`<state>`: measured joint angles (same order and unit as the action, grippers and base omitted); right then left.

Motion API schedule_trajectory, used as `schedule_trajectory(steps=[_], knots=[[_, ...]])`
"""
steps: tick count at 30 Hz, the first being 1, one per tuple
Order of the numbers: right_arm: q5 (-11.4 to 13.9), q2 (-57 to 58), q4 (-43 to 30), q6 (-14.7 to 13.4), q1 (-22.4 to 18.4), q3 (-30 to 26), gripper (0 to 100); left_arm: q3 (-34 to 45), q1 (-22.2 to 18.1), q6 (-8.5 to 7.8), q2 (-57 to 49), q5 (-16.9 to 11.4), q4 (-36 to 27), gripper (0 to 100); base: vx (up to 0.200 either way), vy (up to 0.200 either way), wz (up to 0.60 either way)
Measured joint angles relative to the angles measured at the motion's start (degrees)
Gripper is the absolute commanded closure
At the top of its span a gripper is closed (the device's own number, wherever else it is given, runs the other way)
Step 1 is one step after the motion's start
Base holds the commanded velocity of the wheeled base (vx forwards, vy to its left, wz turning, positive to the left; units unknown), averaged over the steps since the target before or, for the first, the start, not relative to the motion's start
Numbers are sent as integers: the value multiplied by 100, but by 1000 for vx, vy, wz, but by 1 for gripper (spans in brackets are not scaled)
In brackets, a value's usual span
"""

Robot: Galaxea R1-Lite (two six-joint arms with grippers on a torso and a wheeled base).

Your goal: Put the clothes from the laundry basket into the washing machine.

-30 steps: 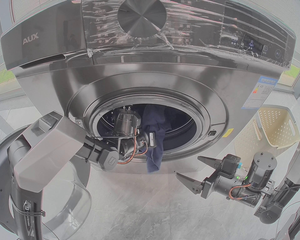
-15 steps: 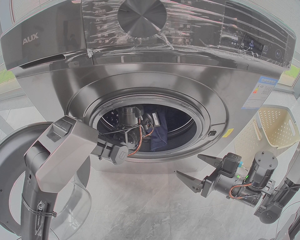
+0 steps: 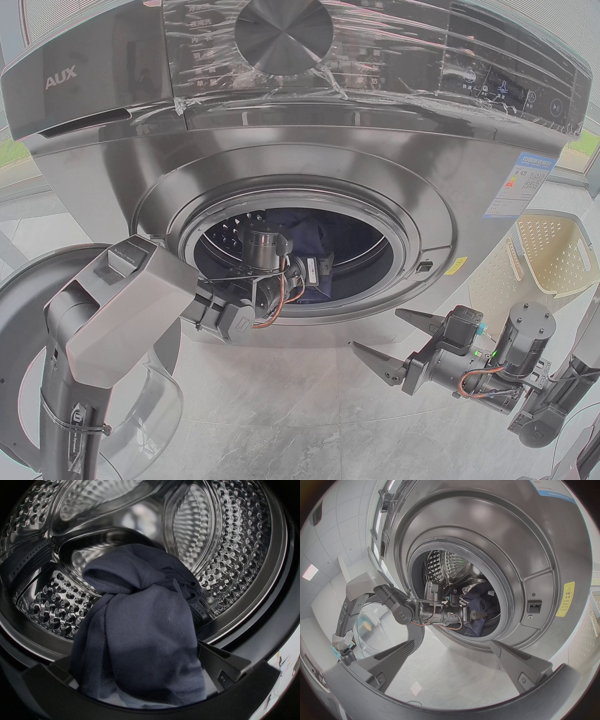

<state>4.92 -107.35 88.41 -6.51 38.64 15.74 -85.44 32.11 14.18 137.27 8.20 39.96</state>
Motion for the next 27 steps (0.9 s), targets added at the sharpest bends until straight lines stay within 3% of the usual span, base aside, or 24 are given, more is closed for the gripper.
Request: schedule_trajectory(steps=[4, 5, 18, 27], knots=[[0, 0, -2, 6, 0, 2, 0, -11, -30, -160, 63, 0, -22, 0, 0, 0, 0], [0, 0, -2, 9, -1, 2, 0, -59, -37, -171, 90, 0, -26, 100, 0, 0, 0], [-2, 0, -2, 52, -4, 27, 0, -874, -69, -94, 325, 41, -134, 100, 0, 0, 0], [-2, 0, -2, 52, -9, 41, 0, -2216, -155, 98, 772, 479, -105, 100, 0, 0, 0]])
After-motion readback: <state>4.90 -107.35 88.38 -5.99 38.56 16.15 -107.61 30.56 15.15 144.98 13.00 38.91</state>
